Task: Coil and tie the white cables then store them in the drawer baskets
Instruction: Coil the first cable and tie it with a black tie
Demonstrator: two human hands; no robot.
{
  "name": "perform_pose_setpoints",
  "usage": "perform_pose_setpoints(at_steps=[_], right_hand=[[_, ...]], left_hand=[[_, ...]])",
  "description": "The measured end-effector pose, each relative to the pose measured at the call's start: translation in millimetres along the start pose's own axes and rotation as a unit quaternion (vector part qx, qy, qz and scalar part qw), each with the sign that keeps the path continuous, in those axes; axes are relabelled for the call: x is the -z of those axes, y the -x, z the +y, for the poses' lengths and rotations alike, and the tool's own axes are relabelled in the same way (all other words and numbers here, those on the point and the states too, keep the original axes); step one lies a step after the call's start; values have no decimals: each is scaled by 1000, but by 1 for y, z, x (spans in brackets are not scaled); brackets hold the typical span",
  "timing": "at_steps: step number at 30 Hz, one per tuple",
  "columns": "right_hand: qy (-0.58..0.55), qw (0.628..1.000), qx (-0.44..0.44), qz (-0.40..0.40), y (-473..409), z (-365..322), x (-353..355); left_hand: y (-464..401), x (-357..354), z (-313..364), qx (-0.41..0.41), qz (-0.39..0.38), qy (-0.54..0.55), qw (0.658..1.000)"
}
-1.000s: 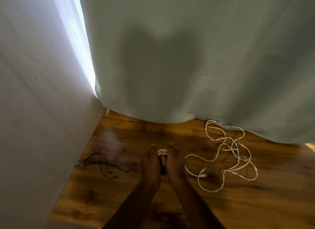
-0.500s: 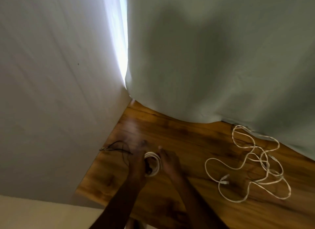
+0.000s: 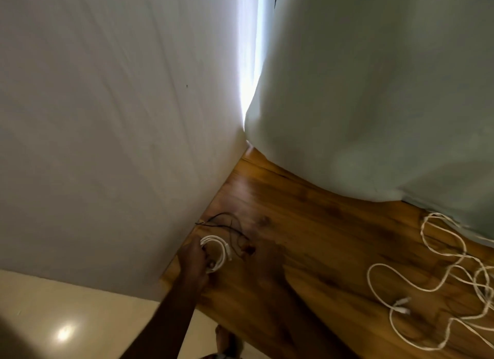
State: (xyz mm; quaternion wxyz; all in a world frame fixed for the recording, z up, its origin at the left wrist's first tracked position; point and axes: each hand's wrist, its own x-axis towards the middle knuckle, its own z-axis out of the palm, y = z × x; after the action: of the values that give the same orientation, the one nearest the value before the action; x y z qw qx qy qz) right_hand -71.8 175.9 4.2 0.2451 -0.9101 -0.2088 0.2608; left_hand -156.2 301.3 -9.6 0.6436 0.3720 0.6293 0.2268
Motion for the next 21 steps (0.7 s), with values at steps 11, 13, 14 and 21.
perform_pose_setpoints(at_steps=[11,13,14,21], right_hand=[[151,988,24,-21,-23,-25,-29],[162,987,13,-11,-25,-25,-33],[165,986,8,-9,-26,-24,-35],[122,991,-22,44,-31,-23,-49]], left_hand=[[-32,1,-2,12,-12,-24,1000],[-36,1,-3,11,-18,-31,999],[-38,0,-3,12,-20,-31,999],[-43,0,-1,18,-27,-35,999]])
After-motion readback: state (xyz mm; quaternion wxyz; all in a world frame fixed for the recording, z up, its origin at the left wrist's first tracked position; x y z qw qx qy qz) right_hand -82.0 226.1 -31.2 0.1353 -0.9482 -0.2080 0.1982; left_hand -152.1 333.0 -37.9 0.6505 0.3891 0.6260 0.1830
